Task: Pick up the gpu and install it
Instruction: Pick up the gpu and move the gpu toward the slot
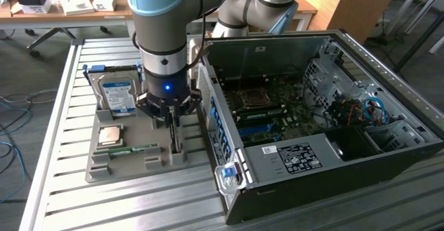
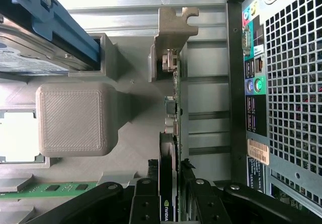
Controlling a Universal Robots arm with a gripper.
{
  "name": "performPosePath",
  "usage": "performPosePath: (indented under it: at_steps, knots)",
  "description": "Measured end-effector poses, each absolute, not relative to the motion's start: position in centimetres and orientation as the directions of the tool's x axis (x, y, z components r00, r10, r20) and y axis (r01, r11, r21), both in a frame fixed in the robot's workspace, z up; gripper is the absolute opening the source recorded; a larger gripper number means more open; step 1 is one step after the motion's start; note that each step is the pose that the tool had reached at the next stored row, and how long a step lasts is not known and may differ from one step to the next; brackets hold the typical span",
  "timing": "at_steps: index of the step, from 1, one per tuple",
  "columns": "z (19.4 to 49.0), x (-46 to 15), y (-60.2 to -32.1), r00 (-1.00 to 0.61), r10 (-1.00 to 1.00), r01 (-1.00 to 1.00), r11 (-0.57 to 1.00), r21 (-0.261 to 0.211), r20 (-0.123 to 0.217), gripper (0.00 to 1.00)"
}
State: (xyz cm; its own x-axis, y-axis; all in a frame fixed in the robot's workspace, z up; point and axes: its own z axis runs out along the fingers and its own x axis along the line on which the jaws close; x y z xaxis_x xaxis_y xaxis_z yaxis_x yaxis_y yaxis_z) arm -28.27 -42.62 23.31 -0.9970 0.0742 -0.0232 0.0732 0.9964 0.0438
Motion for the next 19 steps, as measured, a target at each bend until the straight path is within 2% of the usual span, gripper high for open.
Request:
performPosePath:
  at_steps: [3,5,19]
  knots:
    - [23.31,-28.27,-42.62,-0.997,0.074,0.073,0.996,0.044,-0.023,0.31]
    - [23.32,-28.27,-42.62,-0.997,0.074,0.073,0.996,0.044,-0.023,0.26]
    - [23.30,-28.27,-42.62,-0.998,0.060,0.059,0.997,0.044,-0.023,0.26]
